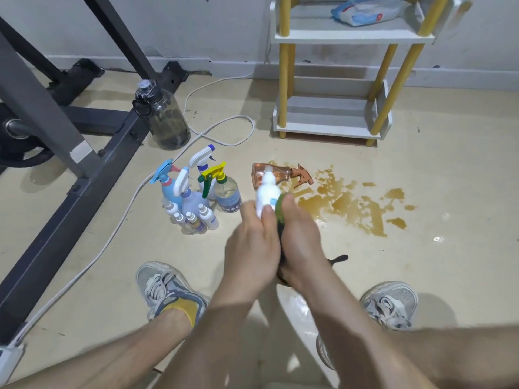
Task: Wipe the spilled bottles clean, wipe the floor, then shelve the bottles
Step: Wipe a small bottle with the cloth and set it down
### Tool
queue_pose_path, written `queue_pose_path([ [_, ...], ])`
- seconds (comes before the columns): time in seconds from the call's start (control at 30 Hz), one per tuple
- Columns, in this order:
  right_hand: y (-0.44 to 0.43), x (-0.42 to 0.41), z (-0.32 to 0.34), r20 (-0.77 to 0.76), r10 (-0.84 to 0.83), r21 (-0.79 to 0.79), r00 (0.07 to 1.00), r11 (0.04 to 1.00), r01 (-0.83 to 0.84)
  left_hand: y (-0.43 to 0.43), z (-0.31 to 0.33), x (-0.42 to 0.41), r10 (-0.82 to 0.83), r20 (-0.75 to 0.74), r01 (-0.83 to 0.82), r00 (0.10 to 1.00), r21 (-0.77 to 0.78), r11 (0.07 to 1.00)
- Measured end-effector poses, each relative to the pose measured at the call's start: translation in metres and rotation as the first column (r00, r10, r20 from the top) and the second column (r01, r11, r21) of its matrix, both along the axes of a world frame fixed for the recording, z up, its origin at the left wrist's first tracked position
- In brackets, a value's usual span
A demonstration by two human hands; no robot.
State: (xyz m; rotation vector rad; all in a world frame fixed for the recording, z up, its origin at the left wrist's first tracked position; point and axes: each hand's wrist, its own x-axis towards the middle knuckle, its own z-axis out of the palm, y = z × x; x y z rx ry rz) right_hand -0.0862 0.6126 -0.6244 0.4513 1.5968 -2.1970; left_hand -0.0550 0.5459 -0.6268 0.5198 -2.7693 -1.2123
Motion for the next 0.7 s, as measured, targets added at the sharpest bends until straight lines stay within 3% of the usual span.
queue_pose_path([
  [0.07,-0.002,0.015,-0.002,-0.115,0.039,0.073,0.993,0.997,-0.031,-0.006,0.002,-0.013,-0.026,-0.065,0.023,0.998,-0.054,0.998],
  [0.17,0.011,-0.009,0.009,-0.140,-0.086,0.152,0.986,0.983,0.107,0.006,0.005,0.003,-0.117,-0.042,0.112,0.992,-0.109,0.988],
  [0.27,0.024,-0.024,0.010,0.045,-0.150,-0.003,0.988,0.989,0.151,0.020,0.010,0.018,-0.116,0.057,0.118,0.992,-0.023,0.993],
  [0.4,0.010,0.009,-0.015,0.037,-0.013,-0.048,0.999,0.999,0.014,0.009,-0.008,-0.015,0.002,0.055,-0.007,0.998,0.086,0.996],
  [0.57,0.030,-0.004,-0.014,0.141,-0.048,-0.221,0.989,0.972,0.079,0.006,-0.006,-0.004,-0.185,0.145,0.193,0.972,-0.041,0.980],
  [0.63,0.045,-0.011,-0.011,0.196,0.019,-0.320,0.980,0.946,0.046,-0.008,0.004,-0.007,-0.182,-0.017,0.183,0.983,0.079,0.980],
  [0.7,0.055,-0.014,-0.006,0.186,0.207,-0.351,0.960,0.927,-0.132,-0.026,0.017,-0.019,-0.081,-0.131,0.128,0.988,0.410,0.903],
])
